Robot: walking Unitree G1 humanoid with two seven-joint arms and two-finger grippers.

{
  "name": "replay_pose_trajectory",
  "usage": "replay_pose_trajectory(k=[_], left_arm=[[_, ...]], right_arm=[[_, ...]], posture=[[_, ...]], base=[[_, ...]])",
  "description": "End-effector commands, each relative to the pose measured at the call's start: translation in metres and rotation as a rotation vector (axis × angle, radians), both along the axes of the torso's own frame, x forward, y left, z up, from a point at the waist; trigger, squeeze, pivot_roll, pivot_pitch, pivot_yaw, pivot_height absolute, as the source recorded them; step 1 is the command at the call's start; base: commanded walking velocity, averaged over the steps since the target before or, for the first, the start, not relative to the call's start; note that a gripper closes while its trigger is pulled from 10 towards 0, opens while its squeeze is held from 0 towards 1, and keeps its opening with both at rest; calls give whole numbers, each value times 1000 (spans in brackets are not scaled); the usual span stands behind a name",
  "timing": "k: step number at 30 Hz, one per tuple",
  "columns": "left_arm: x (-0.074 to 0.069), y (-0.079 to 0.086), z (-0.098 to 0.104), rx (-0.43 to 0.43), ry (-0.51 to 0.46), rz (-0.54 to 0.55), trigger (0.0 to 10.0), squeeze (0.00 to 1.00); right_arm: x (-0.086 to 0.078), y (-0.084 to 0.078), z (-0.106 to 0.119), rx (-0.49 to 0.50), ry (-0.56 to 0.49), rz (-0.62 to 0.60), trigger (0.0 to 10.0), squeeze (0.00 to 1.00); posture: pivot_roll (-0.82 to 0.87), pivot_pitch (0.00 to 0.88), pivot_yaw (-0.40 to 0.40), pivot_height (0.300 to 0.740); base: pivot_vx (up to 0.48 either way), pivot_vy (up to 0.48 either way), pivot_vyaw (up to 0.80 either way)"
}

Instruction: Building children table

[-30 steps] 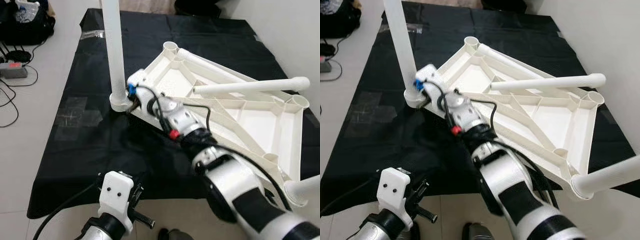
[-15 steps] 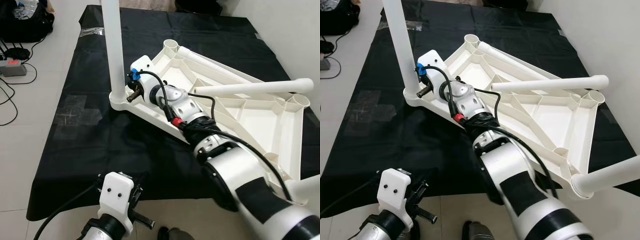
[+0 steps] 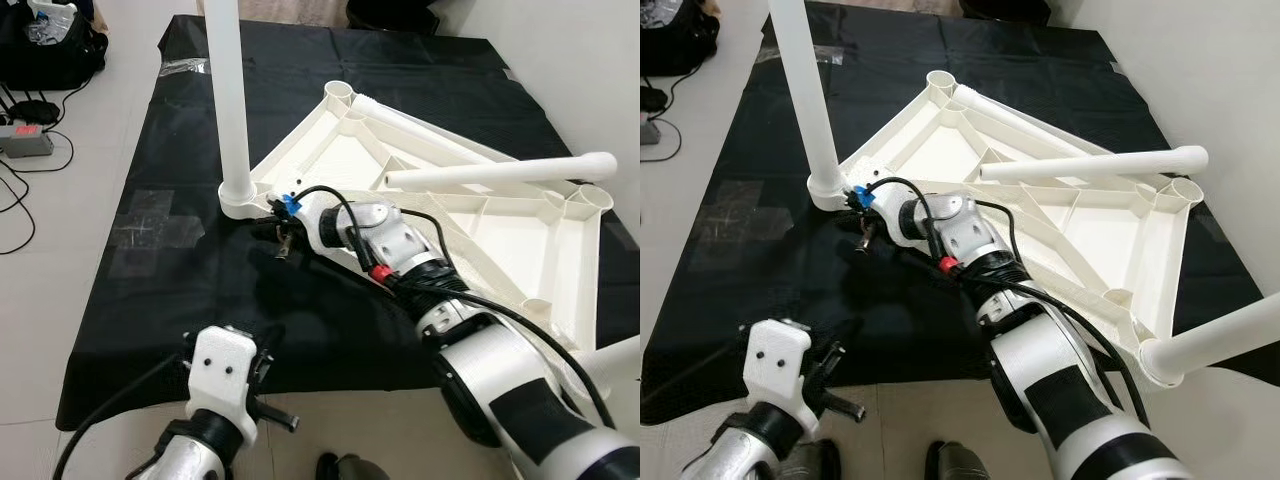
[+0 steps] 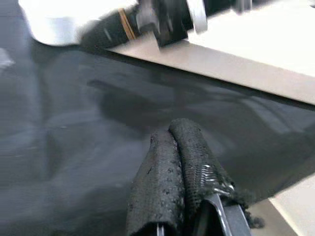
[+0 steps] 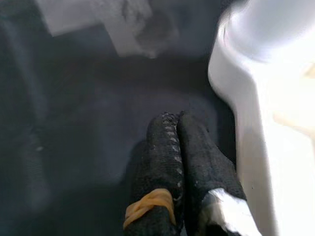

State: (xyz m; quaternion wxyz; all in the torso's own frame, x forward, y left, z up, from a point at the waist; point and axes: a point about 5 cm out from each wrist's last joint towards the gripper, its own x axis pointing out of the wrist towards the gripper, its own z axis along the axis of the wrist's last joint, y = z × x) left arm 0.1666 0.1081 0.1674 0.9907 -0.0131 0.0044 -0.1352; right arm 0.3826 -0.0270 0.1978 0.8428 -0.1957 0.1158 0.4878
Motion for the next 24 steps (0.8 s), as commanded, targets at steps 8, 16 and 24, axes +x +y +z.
replay_pose_trajectory(k=[8,16,24], left_arm=[[-12,8,6,10,28,72,10000,0],[-16,7,9,3,38,74,10000,0],[-16,7,11,8,46,80,10000,0]], right_arm=[[22,-34,13,35,-21,-379,10000,0],[34,-42,39,76,-156,-600,10000,0],[39,-39,60,199,-229,-722,10000,0]], posture=[[72,350,-121,740],[78,374,-124,740],[81,375,-124,740]], base=[[0,0,0],[0,0,0],[0,0,0]])
